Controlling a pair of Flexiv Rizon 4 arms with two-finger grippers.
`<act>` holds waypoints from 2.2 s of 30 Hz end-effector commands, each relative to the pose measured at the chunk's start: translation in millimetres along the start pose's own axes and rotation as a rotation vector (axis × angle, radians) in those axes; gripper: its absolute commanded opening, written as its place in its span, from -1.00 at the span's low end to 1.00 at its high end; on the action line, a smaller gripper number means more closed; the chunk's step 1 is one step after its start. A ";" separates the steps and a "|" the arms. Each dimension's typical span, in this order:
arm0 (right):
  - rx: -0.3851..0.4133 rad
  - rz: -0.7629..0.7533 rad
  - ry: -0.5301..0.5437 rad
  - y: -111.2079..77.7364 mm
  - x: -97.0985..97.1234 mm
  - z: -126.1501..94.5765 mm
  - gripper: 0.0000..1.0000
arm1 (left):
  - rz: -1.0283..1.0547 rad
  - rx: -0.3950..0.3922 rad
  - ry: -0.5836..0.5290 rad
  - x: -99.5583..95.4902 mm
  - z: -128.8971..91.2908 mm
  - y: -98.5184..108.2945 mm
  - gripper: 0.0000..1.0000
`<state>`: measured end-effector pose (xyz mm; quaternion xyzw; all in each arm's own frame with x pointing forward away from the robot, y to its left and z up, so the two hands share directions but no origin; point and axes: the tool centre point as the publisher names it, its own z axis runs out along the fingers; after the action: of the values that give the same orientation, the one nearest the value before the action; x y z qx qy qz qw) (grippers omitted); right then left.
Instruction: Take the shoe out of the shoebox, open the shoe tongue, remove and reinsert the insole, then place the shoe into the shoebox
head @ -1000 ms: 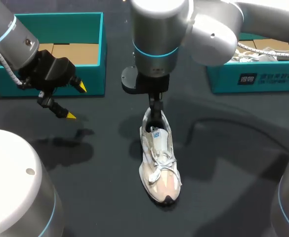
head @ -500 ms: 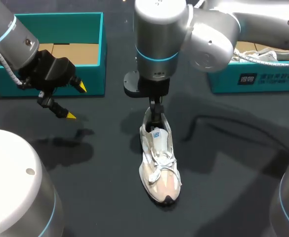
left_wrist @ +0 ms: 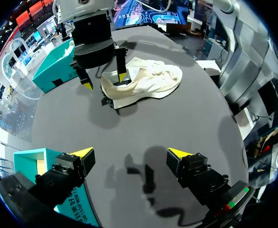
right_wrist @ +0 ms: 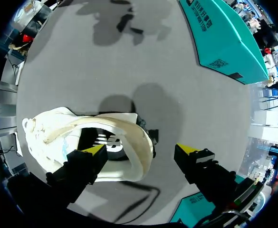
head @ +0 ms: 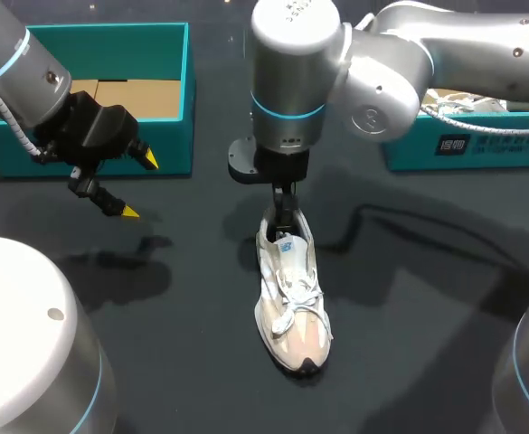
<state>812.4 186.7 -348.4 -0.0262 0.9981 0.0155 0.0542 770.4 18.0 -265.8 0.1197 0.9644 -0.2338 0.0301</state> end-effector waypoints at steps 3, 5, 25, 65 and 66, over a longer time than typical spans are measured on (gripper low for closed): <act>-0.002 0.000 0.009 3.3 -3.4 17.0 0.66 | 0.000 -0.003 -0.002 1.4 -0.4 0.0 1.00; -0.002 0.002 0.013 3.0 -4.1 20.2 0.61 | 0.000 -0.003 -0.002 1.4 -0.4 0.0 1.00; -0.016 0.023 0.047 -2.8 -7.0 36.4 -0.10 | 0.000 -0.003 -0.002 1.4 -0.4 0.0 1.00; 0.033 0.114 -0.064 -41.7 -28.4 -76.9 -1.00 | 0.000 -0.003 -0.002 1.4 -0.4 0.0 1.00; 0.033 0.114 -0.064 -41.7 -28.4 -76.9 -1.00 | 0.000 -0.003 -0.002 1.4 -0.4 0.0 1.00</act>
<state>838.5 148.7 -279.9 0.0328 0.9959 0.0008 0.0839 770.4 18.0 -265.8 0.1197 0.9644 -0.2338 0.0301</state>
